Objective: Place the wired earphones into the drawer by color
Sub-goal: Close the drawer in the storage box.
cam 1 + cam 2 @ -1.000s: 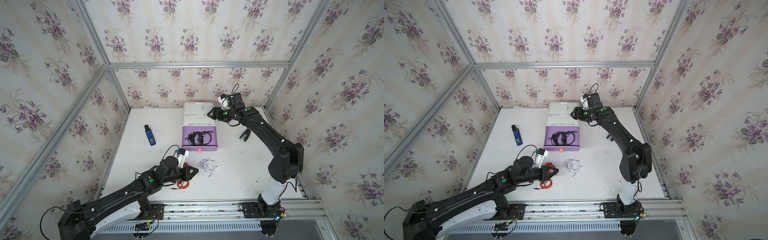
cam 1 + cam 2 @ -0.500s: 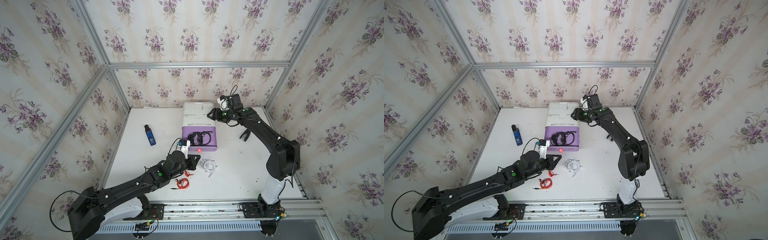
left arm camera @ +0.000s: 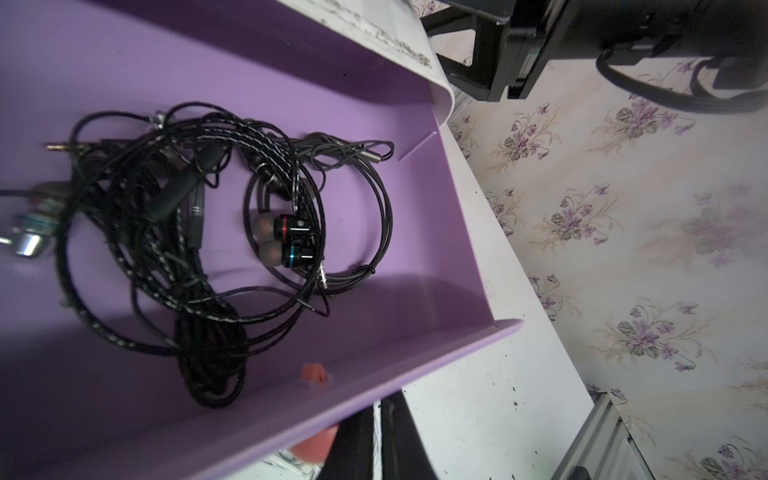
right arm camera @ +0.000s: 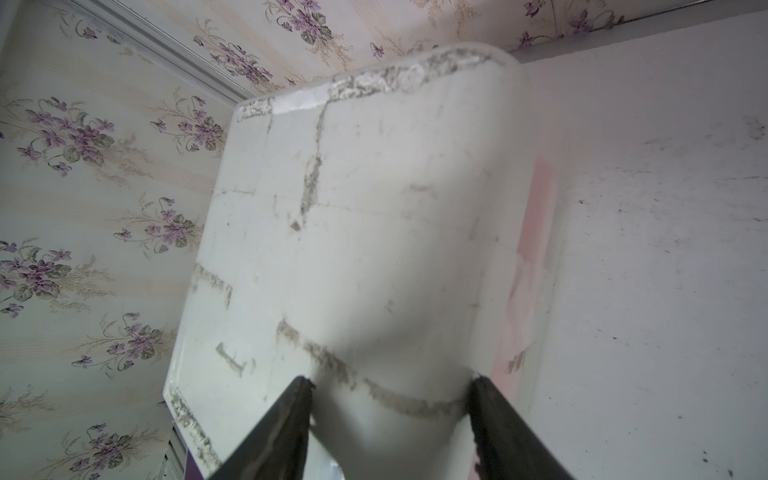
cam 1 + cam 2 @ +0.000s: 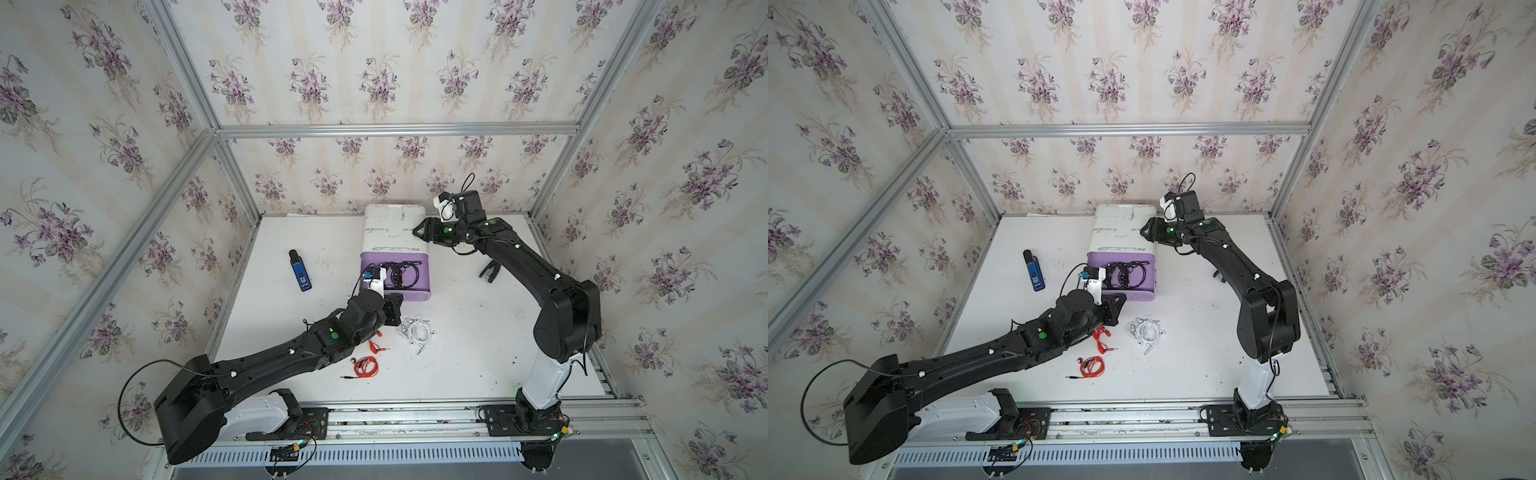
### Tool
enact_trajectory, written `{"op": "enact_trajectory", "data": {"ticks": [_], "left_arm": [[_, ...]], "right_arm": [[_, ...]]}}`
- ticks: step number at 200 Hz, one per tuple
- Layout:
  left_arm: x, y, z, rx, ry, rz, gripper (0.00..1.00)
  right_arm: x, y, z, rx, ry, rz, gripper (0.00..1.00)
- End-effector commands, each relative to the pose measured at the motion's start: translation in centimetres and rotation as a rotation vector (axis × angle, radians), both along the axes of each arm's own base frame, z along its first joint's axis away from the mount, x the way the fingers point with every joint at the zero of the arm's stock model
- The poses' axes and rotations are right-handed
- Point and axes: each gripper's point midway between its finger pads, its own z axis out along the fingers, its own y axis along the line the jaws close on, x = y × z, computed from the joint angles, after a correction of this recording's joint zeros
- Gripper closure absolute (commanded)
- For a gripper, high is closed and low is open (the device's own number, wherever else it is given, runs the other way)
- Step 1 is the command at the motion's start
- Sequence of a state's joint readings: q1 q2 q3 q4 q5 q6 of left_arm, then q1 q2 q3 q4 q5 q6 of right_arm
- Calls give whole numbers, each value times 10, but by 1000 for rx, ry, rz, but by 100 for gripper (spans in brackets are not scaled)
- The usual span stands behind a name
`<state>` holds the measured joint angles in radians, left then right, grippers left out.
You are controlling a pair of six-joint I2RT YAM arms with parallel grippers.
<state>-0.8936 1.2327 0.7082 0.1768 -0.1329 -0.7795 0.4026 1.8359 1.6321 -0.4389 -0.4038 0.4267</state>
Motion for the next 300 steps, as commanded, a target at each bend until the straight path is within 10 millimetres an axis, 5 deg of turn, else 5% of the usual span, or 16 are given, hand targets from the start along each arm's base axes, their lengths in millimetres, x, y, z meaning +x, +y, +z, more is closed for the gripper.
{"op": "enact_trajectory", "data": {"ticks": [1, 118, 123, 182, 210, 258, 300], "left_arm": [[15, 9, 4, 55, -49, 63, 89], [66, 16, 26, 138, -167, 259, 88], [71, 13, 12, 168, -150, 260, 88], [94, 9, 13, 203, -158, 337, 85], [102, 11, 10, 219, -154, 375, 78], [106, 14, -4, 248, -121, 418, 46], [105, 13, -8, 246, -101, 415, 34]], "right_arm": [[-6, 3, -6, -1, 25, 23, 38], [-7, 6, -13, -1, 43, 52, 38], [-8, 7, -14, -3, 44, 55, 38], [-9, 8, -14, -9, 47, 72, 38], [-11, 8, -18, -16, 53, 84, 38], [-12, 10, -20, -12, 59, 98, 38], [-14, 8, -20, -22, 60, 104, 38]]}}
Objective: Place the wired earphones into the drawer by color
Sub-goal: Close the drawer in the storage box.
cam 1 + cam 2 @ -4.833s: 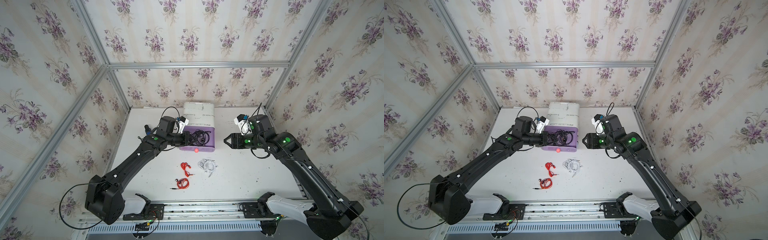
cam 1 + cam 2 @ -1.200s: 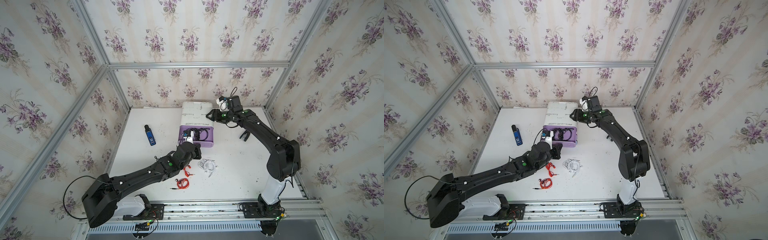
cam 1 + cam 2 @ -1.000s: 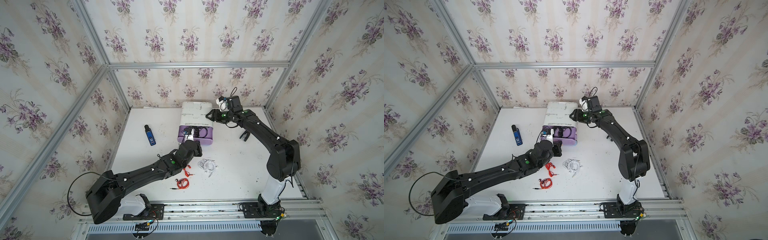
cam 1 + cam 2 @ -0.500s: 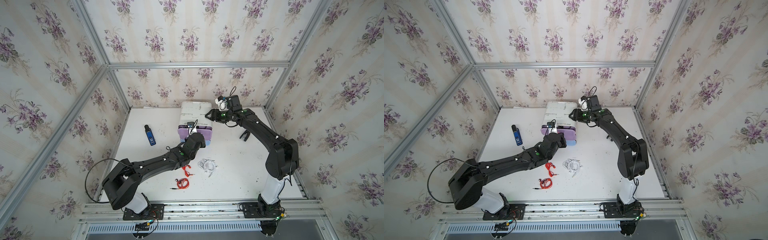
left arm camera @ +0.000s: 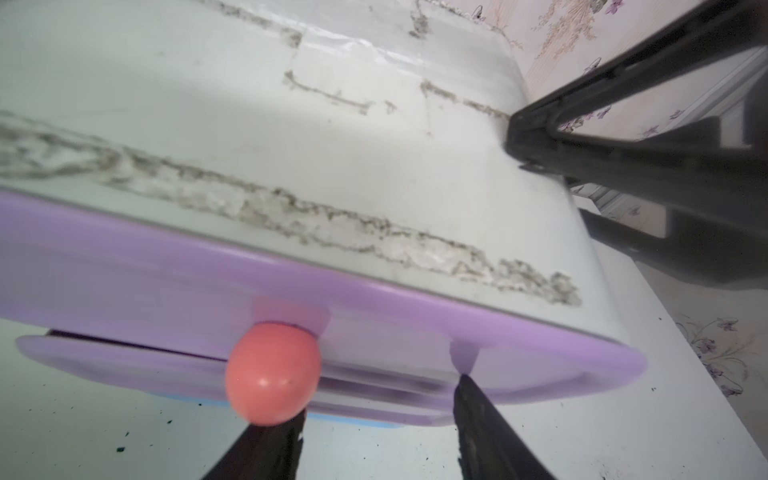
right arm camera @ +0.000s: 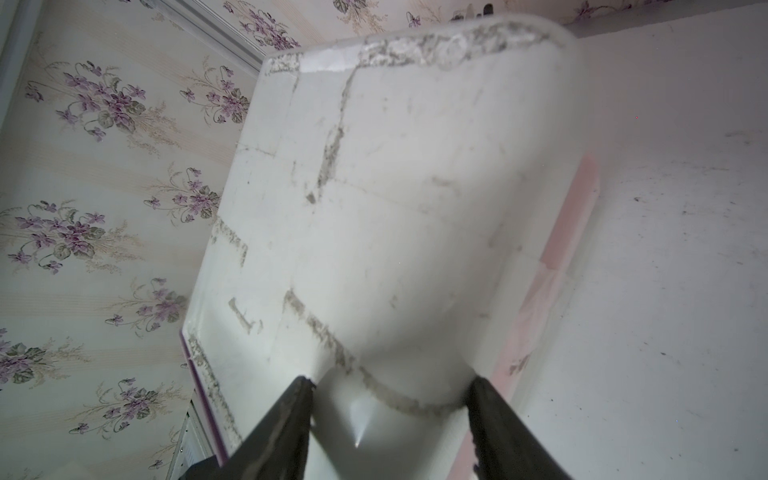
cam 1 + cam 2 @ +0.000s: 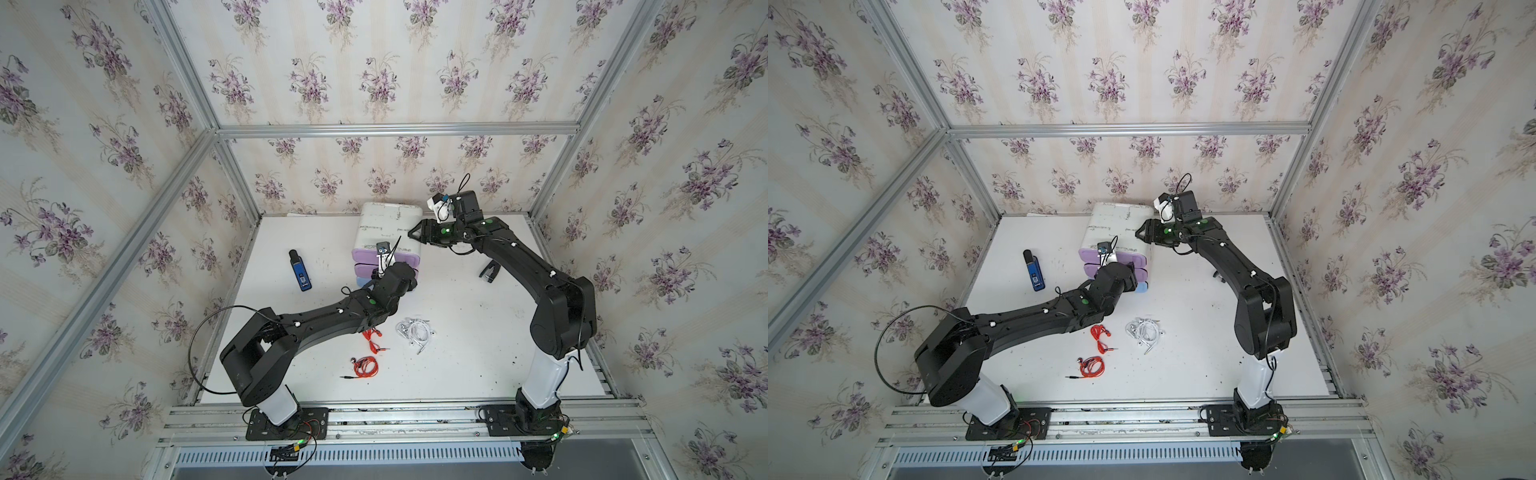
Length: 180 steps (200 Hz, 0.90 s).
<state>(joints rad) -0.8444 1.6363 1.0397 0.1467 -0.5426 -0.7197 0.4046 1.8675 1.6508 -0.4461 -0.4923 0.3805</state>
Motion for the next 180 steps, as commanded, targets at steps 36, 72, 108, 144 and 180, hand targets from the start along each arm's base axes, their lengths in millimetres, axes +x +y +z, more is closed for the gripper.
{"op": "enact_trajectory", "data": {"ticks": [36, 72, 108, 144, 180], "left_arm": [[-6, 7, 5, -34, 5, 16, 28], [-29, 21, 18, -113, 2, -13, 21], [-63, 42, 44, -251, -45, -89, 14], [-91, 54, 26, -482, -27, -175, 12], [-89, 57, 1, -667, -27, -208, 12]], "right_arm": [[-10, -6, -16, -55, 46, 11, 38], [-4, -14, -2, -38, 20, -11, 37], [1, -17, 11, -34, -1, -12, 37], [2, -18, 13, -40, -3, -13, 37], [0, -19, 11, -43, 5, -13, 37]]}}
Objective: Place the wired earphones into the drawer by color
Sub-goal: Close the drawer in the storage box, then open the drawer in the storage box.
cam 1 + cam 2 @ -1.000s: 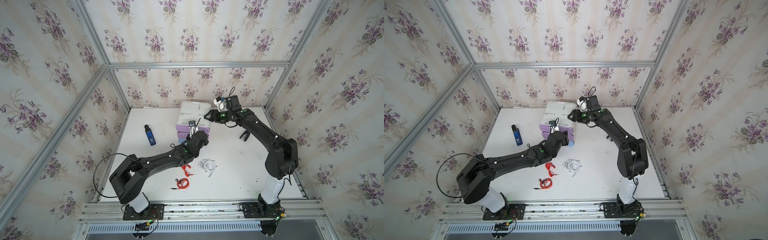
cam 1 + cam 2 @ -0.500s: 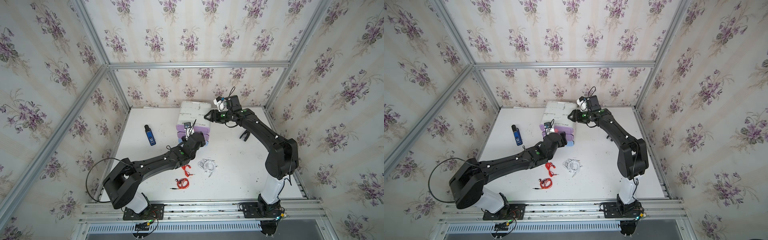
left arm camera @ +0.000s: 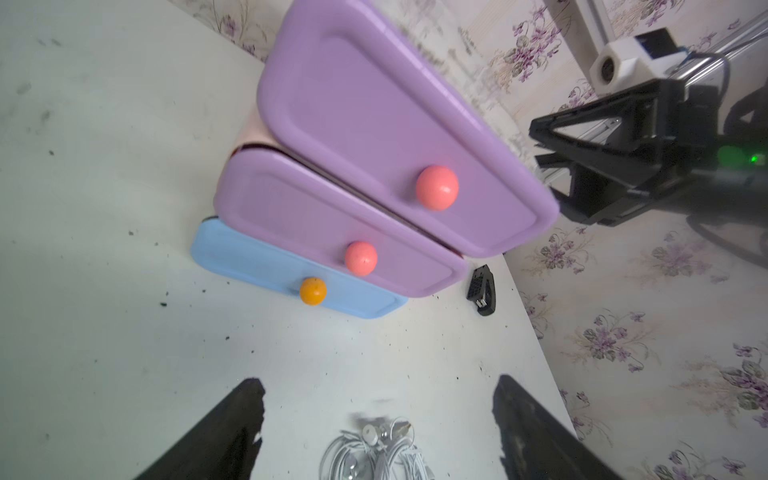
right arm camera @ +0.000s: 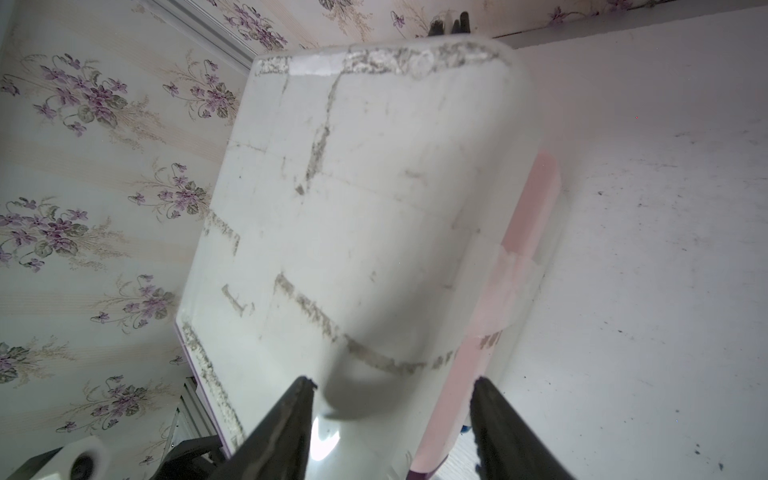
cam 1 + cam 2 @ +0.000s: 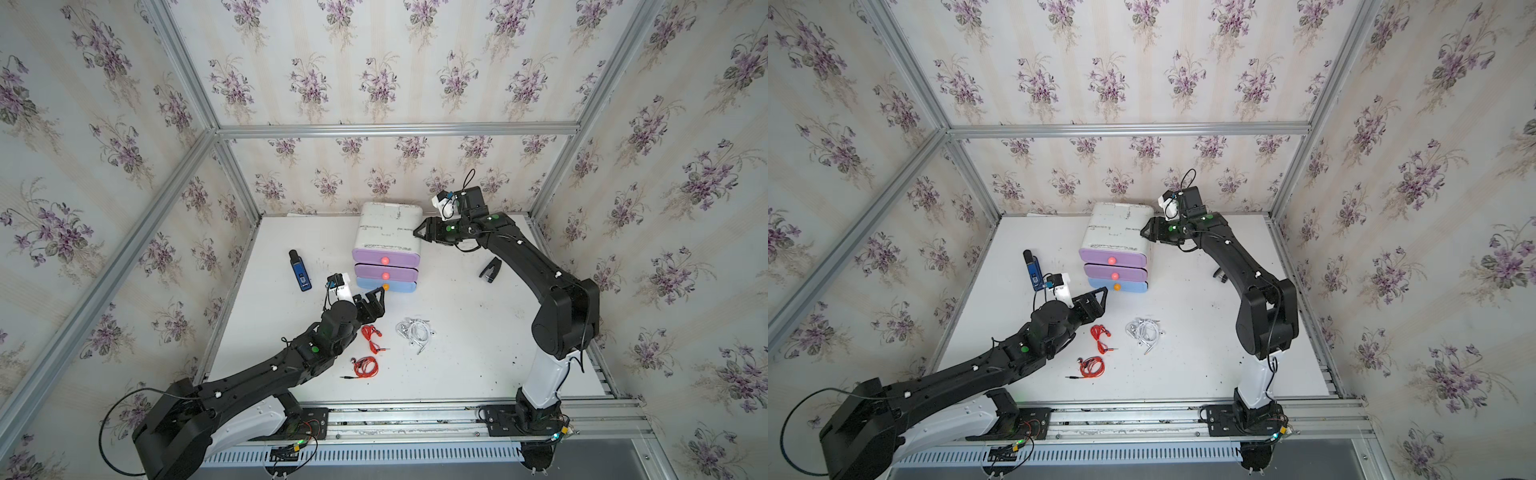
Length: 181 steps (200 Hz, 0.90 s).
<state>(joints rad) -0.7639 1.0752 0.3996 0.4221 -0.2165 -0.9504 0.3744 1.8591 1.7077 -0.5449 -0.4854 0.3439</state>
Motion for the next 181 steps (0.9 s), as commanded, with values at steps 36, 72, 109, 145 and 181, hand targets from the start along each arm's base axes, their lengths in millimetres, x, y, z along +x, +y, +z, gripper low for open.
{"op": "enact_trajectory", "data": {"ticks": [36, 72, 109, 145, 181], "left_arm": [[25, -20, 16, -354, -79, -110, 14], [44, -29, 4, -423, -59, -134, 20], [59, -33, -11, -438, -28, -115, 28], [68, -36, -15, -442, -19, -125, 30], [75, -42, -28, -429, 9, -125, 33]], "right_arm": [[-2, -2, 0, -14, -1, -1, 37], [-1, -2, -2, -12, 5, -1, 37], [0, -2, -4, -16, 6, 2, 37], [-1, -3, -6, -25, 6, 3, 37], [0, -1, -9, -18, 16, 6, 38]]}}
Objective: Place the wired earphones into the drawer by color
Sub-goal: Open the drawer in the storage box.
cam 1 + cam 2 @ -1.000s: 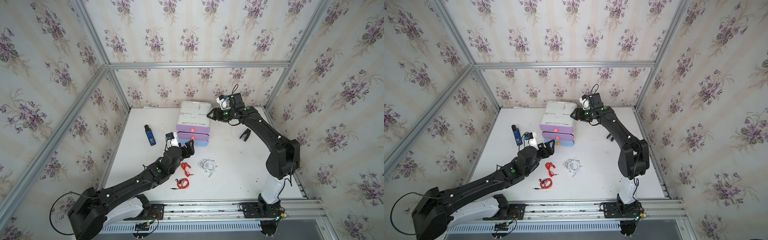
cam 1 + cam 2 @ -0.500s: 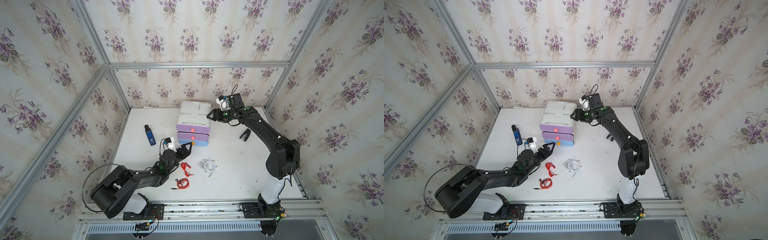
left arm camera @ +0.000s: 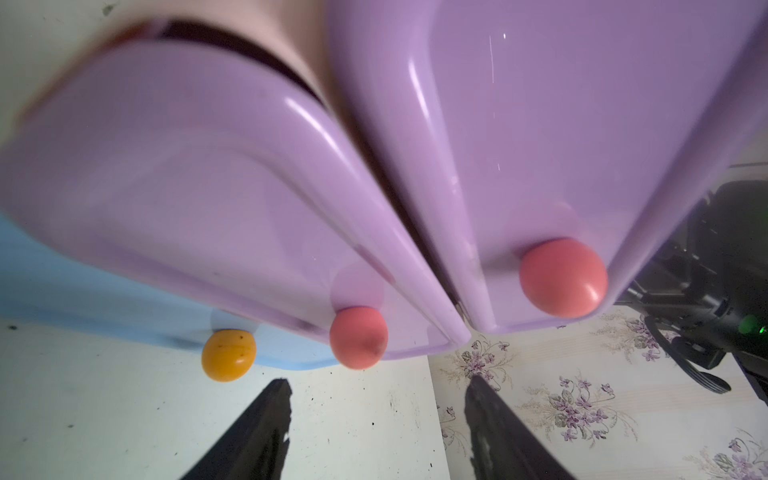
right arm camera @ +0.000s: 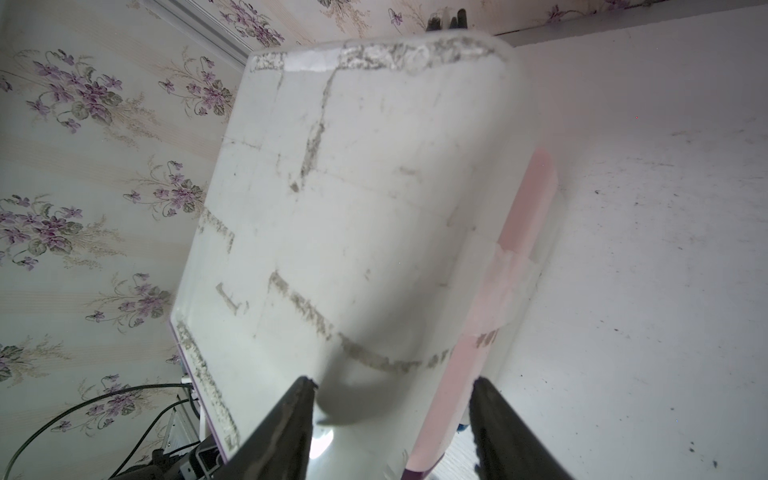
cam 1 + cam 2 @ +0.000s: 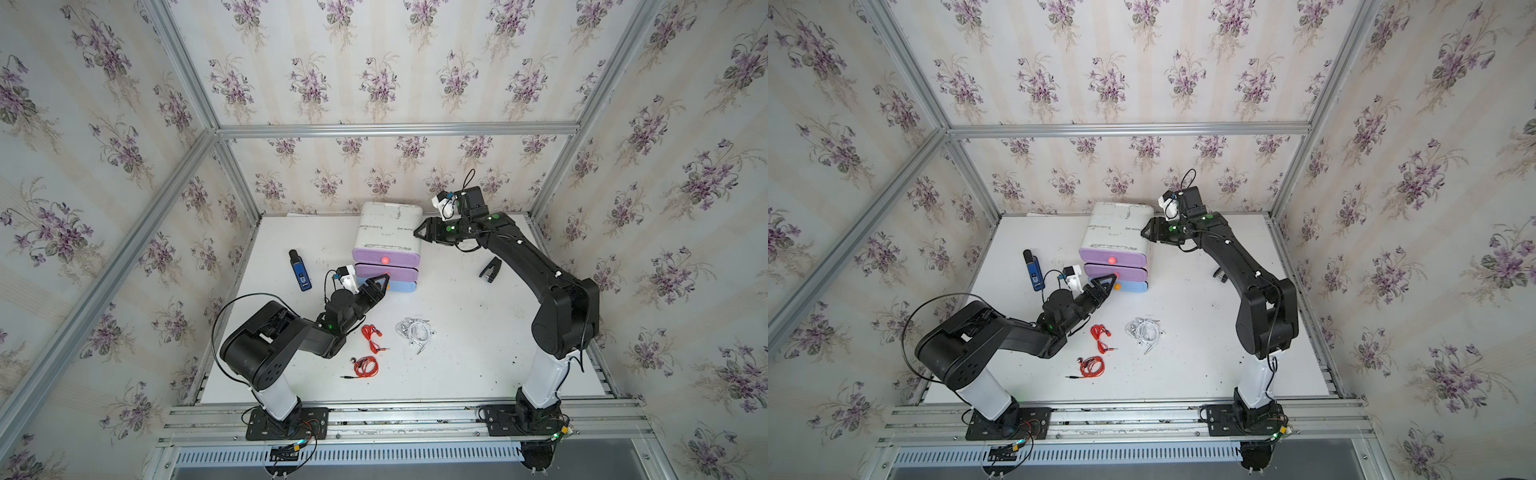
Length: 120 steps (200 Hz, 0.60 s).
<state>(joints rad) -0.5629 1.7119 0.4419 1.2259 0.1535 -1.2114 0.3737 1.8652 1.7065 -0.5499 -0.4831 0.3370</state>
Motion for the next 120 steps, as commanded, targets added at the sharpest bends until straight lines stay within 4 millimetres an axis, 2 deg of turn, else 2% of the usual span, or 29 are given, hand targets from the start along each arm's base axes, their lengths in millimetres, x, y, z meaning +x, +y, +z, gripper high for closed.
{"op": "enact_trajectory", "data": {"ticks": [1, 34, 62, 70, 73, 80, 120], "left_arm": [[4, -7, 6, -21, -21, -22, 33], [8, -9, -1, -9, -6, -22, 37], [13, -10, 2, 10, -11, -16, 41], [14, -11, 3, 9, -12, -16, 44], [15, -11, 3, 9, -12, -13, 48], [16, -12, 3, 9, -10, -11, 52], [20, -13, -4, 46, 13, -10, 59]], "right_arm": [[0, -1, -5, -9, 9, 3, 38], [0, -1, -5, -9, 10, 4, 38], [0, -1, -7, -15, 13, 4, 38], [0, -1, -8, -16, 14, 3, 38], [0, -1, -8, -16, 15, 4, 38], [-1, -1, -8, -14, 15, 5, 38], [-1, -1, -8, -14, 14, 3, 38]]}}
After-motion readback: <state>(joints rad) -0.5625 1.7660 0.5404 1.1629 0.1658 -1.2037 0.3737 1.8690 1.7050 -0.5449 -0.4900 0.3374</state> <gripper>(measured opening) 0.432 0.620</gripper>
